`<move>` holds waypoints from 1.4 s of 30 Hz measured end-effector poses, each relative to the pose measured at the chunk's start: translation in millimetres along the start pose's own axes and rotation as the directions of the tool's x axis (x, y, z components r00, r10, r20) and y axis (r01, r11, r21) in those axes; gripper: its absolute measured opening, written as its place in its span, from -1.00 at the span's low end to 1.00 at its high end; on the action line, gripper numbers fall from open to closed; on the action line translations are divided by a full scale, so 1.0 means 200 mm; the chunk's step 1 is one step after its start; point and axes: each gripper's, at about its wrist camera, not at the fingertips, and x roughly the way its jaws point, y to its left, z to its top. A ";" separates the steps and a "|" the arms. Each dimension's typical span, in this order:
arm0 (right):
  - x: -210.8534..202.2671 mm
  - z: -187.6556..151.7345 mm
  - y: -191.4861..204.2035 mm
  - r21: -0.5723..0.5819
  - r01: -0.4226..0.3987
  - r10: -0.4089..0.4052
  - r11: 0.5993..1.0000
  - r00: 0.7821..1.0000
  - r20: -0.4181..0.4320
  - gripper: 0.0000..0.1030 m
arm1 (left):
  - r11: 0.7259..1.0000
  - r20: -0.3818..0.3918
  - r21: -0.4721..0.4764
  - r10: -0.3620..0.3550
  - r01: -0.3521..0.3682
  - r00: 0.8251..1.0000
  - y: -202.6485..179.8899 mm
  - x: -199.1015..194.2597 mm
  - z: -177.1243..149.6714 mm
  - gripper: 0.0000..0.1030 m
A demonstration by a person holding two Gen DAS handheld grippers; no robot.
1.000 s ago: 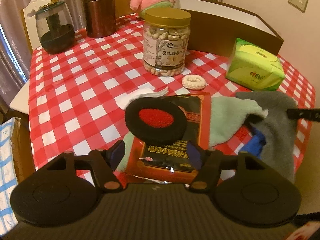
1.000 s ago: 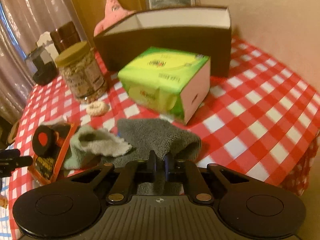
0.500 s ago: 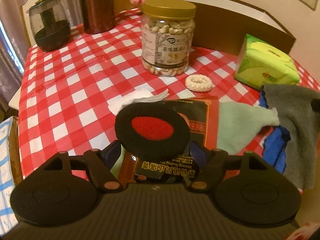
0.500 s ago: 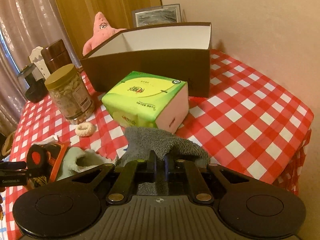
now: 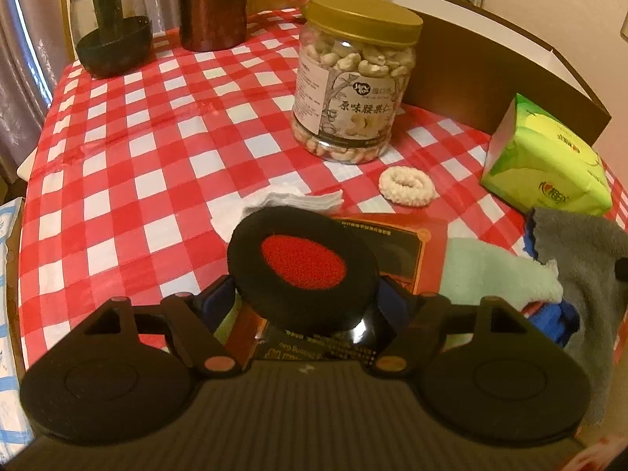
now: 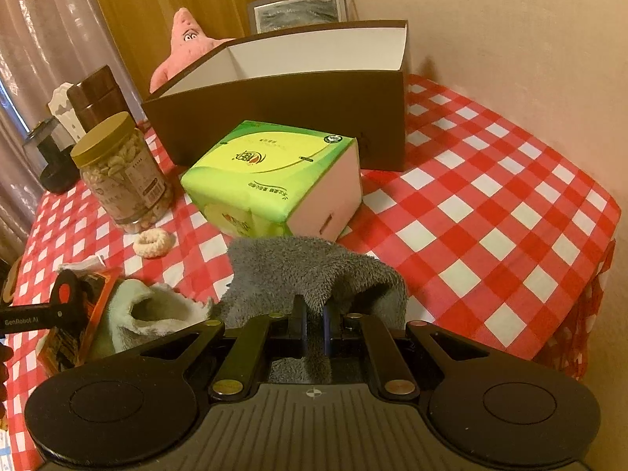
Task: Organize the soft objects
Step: 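Grasp the grey towel with the right tool while the left tool grasps the black round pad, then carry the grey towel and black pad into the brown box and open both tools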
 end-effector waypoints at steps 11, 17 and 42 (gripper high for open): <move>-0.06 0.01 0.02 -0.015 -0.025 0.025 1.000 1.000 0.017 -0.86 | 0.998 0.049 0.069 0.006 -0.009 0.999 0.01 -0.10 -0.05 0.36; -0.16 0.02 0.08 -0.046 -0.055 0.057 0.997 0.997 0.058 -0.86 | 0.989 0.080 0.145 0.009 -0.021 0.997 -0.01 -0.20 -0.10 0.36; -0.61 0.13 0.36 -0.195 -0.154 0.201 0.969 0.947 0.250 -0.86 | 0.971 0.185 0.238 -0.013 -0.032 0.983 0.05 -0.48 -0.09 0.36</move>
